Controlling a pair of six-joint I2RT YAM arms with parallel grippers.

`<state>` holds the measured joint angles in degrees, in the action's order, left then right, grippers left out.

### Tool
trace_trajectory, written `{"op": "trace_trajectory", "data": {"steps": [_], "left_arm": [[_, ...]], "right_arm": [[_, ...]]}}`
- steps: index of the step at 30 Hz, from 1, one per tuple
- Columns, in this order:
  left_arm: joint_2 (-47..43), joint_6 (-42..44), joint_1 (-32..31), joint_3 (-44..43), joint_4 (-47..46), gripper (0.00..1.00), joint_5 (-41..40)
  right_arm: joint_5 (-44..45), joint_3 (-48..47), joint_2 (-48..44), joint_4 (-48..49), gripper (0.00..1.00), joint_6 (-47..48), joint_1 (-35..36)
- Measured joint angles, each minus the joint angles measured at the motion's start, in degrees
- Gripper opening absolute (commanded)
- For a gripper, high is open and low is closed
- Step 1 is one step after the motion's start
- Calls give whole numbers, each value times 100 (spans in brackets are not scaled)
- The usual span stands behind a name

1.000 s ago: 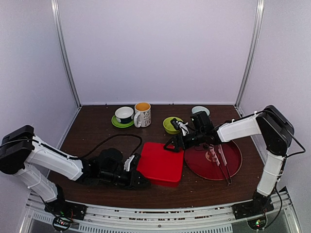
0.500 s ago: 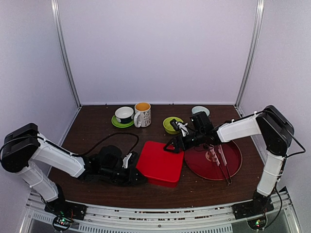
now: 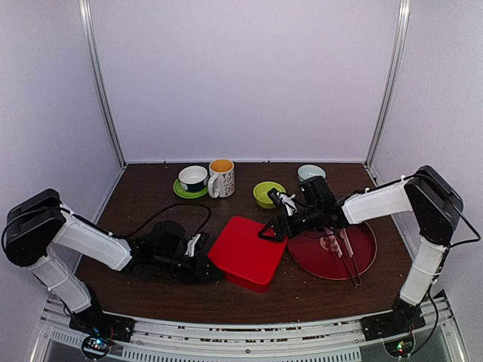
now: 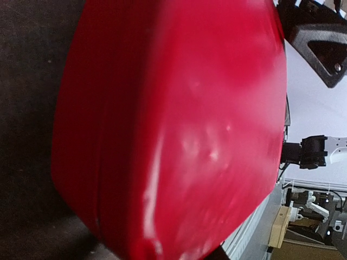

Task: Pack the chocolate
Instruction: Press the box lid onto the packing box.

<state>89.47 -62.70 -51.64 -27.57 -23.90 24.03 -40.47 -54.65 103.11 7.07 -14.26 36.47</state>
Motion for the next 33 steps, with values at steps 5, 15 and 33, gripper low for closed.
{"op": "trace_trajectory", "data": {"steps": [5, 15, 33], "left_arm": [[-24, 203, 262, 0, 297, 23, -118], [-494, 750, 376, -216, 1329, 24, -483], [-1508, 636, 356, 90, 1753, 33, -315]], "right_arm": [[7, 63, -109, -341, 81, 81, -4], [-72, 63, -125, -621, 83, 107, -92], [-4, -605, 138, -1106, 86, 188, -144]]}}
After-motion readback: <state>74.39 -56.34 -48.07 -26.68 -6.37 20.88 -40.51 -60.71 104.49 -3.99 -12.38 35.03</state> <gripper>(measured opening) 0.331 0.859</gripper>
